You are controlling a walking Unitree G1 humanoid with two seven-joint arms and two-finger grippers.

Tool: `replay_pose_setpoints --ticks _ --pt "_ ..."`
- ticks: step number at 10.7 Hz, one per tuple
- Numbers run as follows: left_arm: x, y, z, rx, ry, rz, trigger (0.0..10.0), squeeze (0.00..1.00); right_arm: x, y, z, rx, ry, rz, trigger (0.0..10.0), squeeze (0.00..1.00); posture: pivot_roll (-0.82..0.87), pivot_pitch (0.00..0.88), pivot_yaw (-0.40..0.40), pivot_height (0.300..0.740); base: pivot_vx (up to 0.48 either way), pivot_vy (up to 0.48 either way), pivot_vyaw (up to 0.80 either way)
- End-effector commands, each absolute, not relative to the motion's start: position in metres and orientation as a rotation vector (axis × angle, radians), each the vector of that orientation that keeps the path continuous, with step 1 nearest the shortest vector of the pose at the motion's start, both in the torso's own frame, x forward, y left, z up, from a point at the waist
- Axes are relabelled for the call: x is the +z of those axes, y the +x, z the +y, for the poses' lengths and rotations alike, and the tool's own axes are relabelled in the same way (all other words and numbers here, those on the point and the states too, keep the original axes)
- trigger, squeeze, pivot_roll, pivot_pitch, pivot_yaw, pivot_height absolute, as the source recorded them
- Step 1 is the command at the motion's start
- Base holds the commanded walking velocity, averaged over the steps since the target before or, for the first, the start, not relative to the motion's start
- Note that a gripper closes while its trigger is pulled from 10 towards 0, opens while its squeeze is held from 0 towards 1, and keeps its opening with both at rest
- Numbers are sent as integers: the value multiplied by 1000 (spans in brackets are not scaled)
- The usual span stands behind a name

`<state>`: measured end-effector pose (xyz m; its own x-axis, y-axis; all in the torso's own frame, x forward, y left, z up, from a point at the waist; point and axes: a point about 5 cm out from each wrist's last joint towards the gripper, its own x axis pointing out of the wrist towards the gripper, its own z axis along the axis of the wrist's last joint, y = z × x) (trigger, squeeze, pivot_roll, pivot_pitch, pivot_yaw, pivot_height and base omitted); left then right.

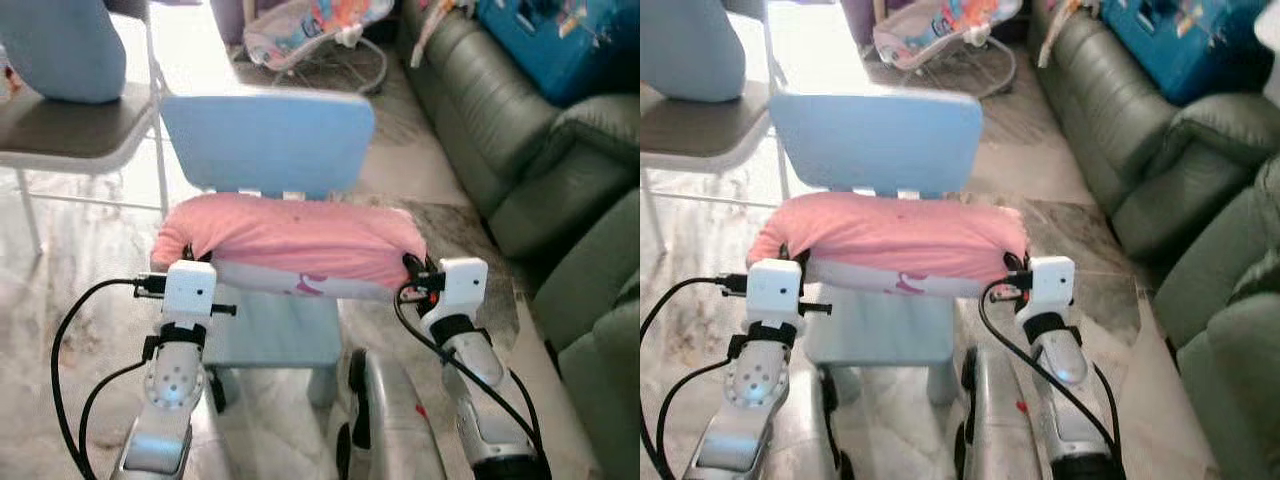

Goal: Move the pillow to the sofa

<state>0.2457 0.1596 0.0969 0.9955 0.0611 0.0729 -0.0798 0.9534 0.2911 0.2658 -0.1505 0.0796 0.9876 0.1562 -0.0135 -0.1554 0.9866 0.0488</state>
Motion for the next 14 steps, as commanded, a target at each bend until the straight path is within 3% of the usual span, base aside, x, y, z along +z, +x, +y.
replay_pose_setpoints --ticks 1,3,9,14 --pt "95 248 166 87 309 -38 10000 0 89 268 -161 97 28 -11 10000 0 36 24 -65 642 0 0 0" --pt "93 248 170 88 320 -32 10000 0 91 266 -158 123 45 -28 10000 0 34 22 -65 642 0 0 0" --pt "79 245 162 83 306 14 10000 0 97 271 -165 100 42 -39 10000 0 27 11 -68 740 0 0 0" --pt "71 244 153 47 180 78 10000 0 98 274 -168 86 33 -36 10000 0 17 11 -67 740 0 0 0"
